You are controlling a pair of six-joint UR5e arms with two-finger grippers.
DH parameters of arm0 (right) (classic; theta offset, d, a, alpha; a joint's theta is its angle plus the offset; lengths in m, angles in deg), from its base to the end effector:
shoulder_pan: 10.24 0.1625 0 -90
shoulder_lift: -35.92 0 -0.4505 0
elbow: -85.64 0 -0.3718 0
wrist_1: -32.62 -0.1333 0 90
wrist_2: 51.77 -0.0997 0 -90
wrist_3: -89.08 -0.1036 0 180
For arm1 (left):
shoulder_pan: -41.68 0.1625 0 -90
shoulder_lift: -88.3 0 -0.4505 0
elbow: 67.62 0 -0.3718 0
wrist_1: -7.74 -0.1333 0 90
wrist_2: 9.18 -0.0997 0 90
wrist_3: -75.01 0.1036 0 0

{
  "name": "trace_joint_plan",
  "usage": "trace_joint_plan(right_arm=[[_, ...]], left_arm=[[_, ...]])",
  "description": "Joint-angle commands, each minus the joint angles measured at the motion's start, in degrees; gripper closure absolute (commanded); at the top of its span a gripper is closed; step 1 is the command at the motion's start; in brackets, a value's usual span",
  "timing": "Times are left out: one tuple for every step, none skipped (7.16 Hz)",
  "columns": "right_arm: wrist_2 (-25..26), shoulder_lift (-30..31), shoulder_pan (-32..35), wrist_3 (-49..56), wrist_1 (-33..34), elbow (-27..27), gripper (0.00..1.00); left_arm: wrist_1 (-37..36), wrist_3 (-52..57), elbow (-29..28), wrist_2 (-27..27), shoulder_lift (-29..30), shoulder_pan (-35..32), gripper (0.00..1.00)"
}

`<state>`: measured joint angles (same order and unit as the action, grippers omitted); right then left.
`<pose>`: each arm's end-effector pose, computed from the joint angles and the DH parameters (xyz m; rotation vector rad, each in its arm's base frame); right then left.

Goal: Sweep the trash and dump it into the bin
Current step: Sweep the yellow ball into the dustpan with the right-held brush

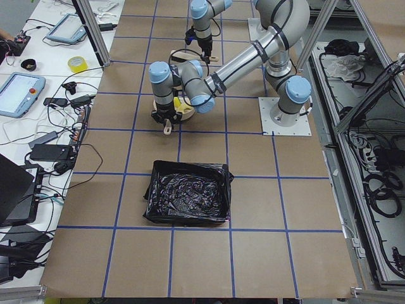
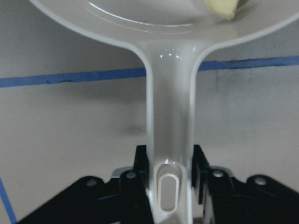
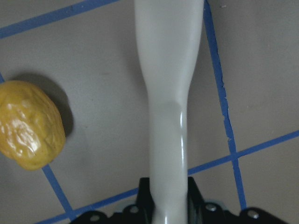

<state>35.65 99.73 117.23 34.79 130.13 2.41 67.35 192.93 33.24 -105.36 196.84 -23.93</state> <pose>0.4901 -0.4126 0.3213 -0.4475 -2.9785 -0.2674 0.1236 -0.5683 0.3058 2.2479 2.1155 0.1491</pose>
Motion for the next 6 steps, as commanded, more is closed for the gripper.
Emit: trace_joint_plan(right_arm=[[-2.95,1.67,3.39,-2.81,3.36,-5.26,1.00],[-5.23,1.32,4.45,-3.88,7.13,-6.41,1.00],[-6.90,1.31,4.64,-4.07,9.43,-7.11,1.00],[-7.01,0.18,6.03,-4.15,11.28,-7.21,1.00],[-6.92,-2.26,8.65,-4.50,17.30,-7.12,1.00],[-6.92,-4.20,9.12,-4.51,19.54,-7.12,1.00]], left_arm=[[-0.98,-1.72,6.95,-0.32,-5.16,0.22,1.00],[-1.42,-4.25,7.94,-1.19,-5.88,0.13,1.00],[-1.43,-5.50,8.73,-1.81,-6.67,0.13,1.00],[-2.56,-5.51,9.43,-2.60,-7.28,0.13,1.00],[-3.87,-5.51,10.57,-4.09,-7.64,0.13,1.00],[-7.63,-5.51,12.50,-4.19,-7.81,0.04,1.00]])
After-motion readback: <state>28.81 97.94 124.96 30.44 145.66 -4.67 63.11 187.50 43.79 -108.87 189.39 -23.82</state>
